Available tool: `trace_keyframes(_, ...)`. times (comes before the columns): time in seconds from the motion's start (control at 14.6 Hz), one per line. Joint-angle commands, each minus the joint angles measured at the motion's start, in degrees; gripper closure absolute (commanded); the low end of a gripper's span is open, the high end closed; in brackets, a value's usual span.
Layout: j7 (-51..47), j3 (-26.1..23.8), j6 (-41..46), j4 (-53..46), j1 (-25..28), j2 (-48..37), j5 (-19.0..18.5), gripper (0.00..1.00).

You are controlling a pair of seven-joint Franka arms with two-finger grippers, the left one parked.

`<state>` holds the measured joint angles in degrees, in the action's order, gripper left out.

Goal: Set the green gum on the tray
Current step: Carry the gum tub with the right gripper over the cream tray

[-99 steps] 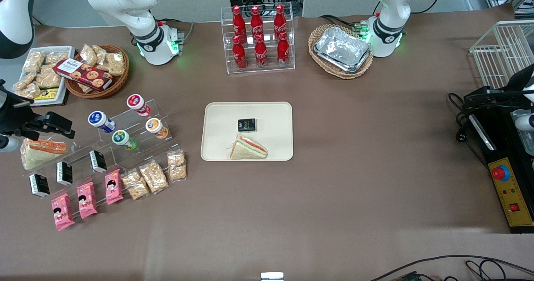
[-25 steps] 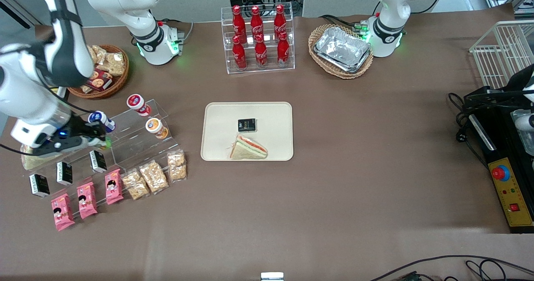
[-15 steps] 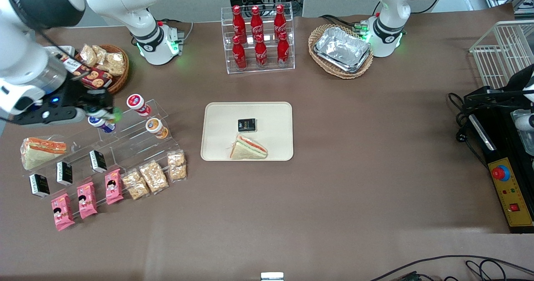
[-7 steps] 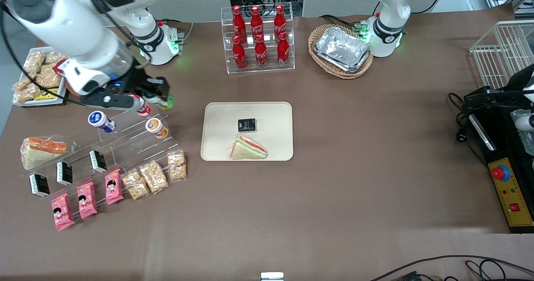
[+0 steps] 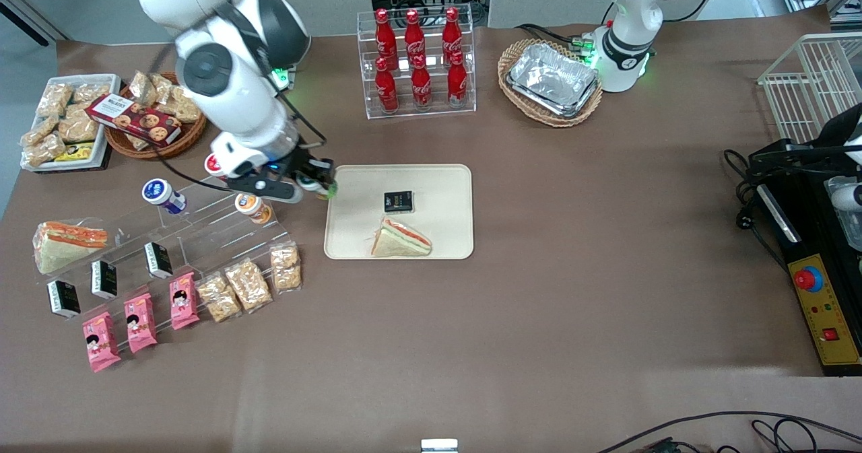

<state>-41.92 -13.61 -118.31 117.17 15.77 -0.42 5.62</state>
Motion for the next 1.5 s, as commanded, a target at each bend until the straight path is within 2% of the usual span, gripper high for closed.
trace_keyframes(0.0,-3.07,-3.00,-15.77,13.06,-0.13,-0.38,0.80,0.69)
trace_keyframes(0.27,-4.56,-3.70,-19.14,16.33,1.18,2.70,0.19,0.69)
trace_keyframes(0.75,-5.01,-3.70,-32.76,23.37,2.07,7.18,-0.08,0.69)
trace_keyframes(1.3,-5.19,-3.61,-35.59,26.10,3.65,9.29,-0.17,0.69)
trace_keyframes(1.43,-5.18,-3.53,-35.59,26.10,3.57,10.26,-2.35,0.65)
